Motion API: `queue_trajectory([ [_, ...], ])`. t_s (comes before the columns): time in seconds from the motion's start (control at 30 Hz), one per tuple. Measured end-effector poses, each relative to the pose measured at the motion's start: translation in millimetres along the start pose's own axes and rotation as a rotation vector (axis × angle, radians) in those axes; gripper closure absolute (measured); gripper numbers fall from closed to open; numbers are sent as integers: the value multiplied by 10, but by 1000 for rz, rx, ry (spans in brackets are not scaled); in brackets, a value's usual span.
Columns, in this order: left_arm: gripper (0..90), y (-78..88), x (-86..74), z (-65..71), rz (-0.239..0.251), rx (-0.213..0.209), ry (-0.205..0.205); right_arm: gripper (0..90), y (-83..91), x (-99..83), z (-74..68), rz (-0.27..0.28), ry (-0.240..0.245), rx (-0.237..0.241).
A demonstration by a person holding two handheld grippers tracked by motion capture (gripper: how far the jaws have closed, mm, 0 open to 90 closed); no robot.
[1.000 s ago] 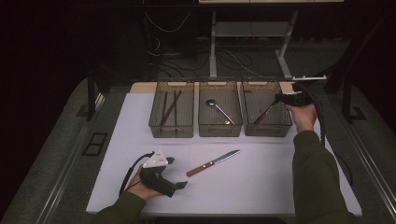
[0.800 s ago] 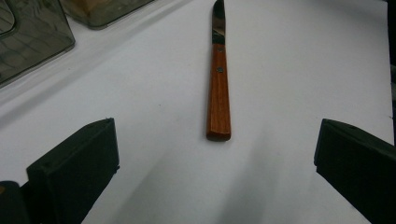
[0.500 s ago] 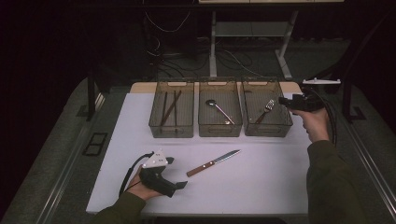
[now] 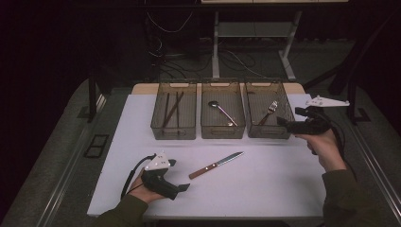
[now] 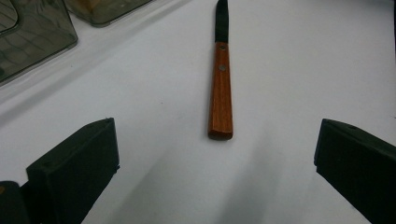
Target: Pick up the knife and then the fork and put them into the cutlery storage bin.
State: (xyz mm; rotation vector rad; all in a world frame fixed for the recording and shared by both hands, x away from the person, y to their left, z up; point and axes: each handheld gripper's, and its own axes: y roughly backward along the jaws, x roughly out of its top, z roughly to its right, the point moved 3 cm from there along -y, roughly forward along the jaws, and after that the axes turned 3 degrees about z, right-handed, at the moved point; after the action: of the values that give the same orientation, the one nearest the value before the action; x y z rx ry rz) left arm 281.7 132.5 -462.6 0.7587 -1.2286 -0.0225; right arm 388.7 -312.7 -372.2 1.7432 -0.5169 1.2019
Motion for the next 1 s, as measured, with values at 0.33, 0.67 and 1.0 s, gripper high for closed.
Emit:
queue_trajectory([
  [0.33, 0, 5, 4, -1, -2, 4, 5, 25, 51, -385, -340, -16, 35, 61],
  [0.67, 0, 11, 13, 8, -7, 15, 4, 26, 112, -825, -577, -44, 39, 101],
  [1.0, 143, 48, 88, -4, 4, 43, -1, 26, 236, -1123, -788, -44, 48, 125],
])
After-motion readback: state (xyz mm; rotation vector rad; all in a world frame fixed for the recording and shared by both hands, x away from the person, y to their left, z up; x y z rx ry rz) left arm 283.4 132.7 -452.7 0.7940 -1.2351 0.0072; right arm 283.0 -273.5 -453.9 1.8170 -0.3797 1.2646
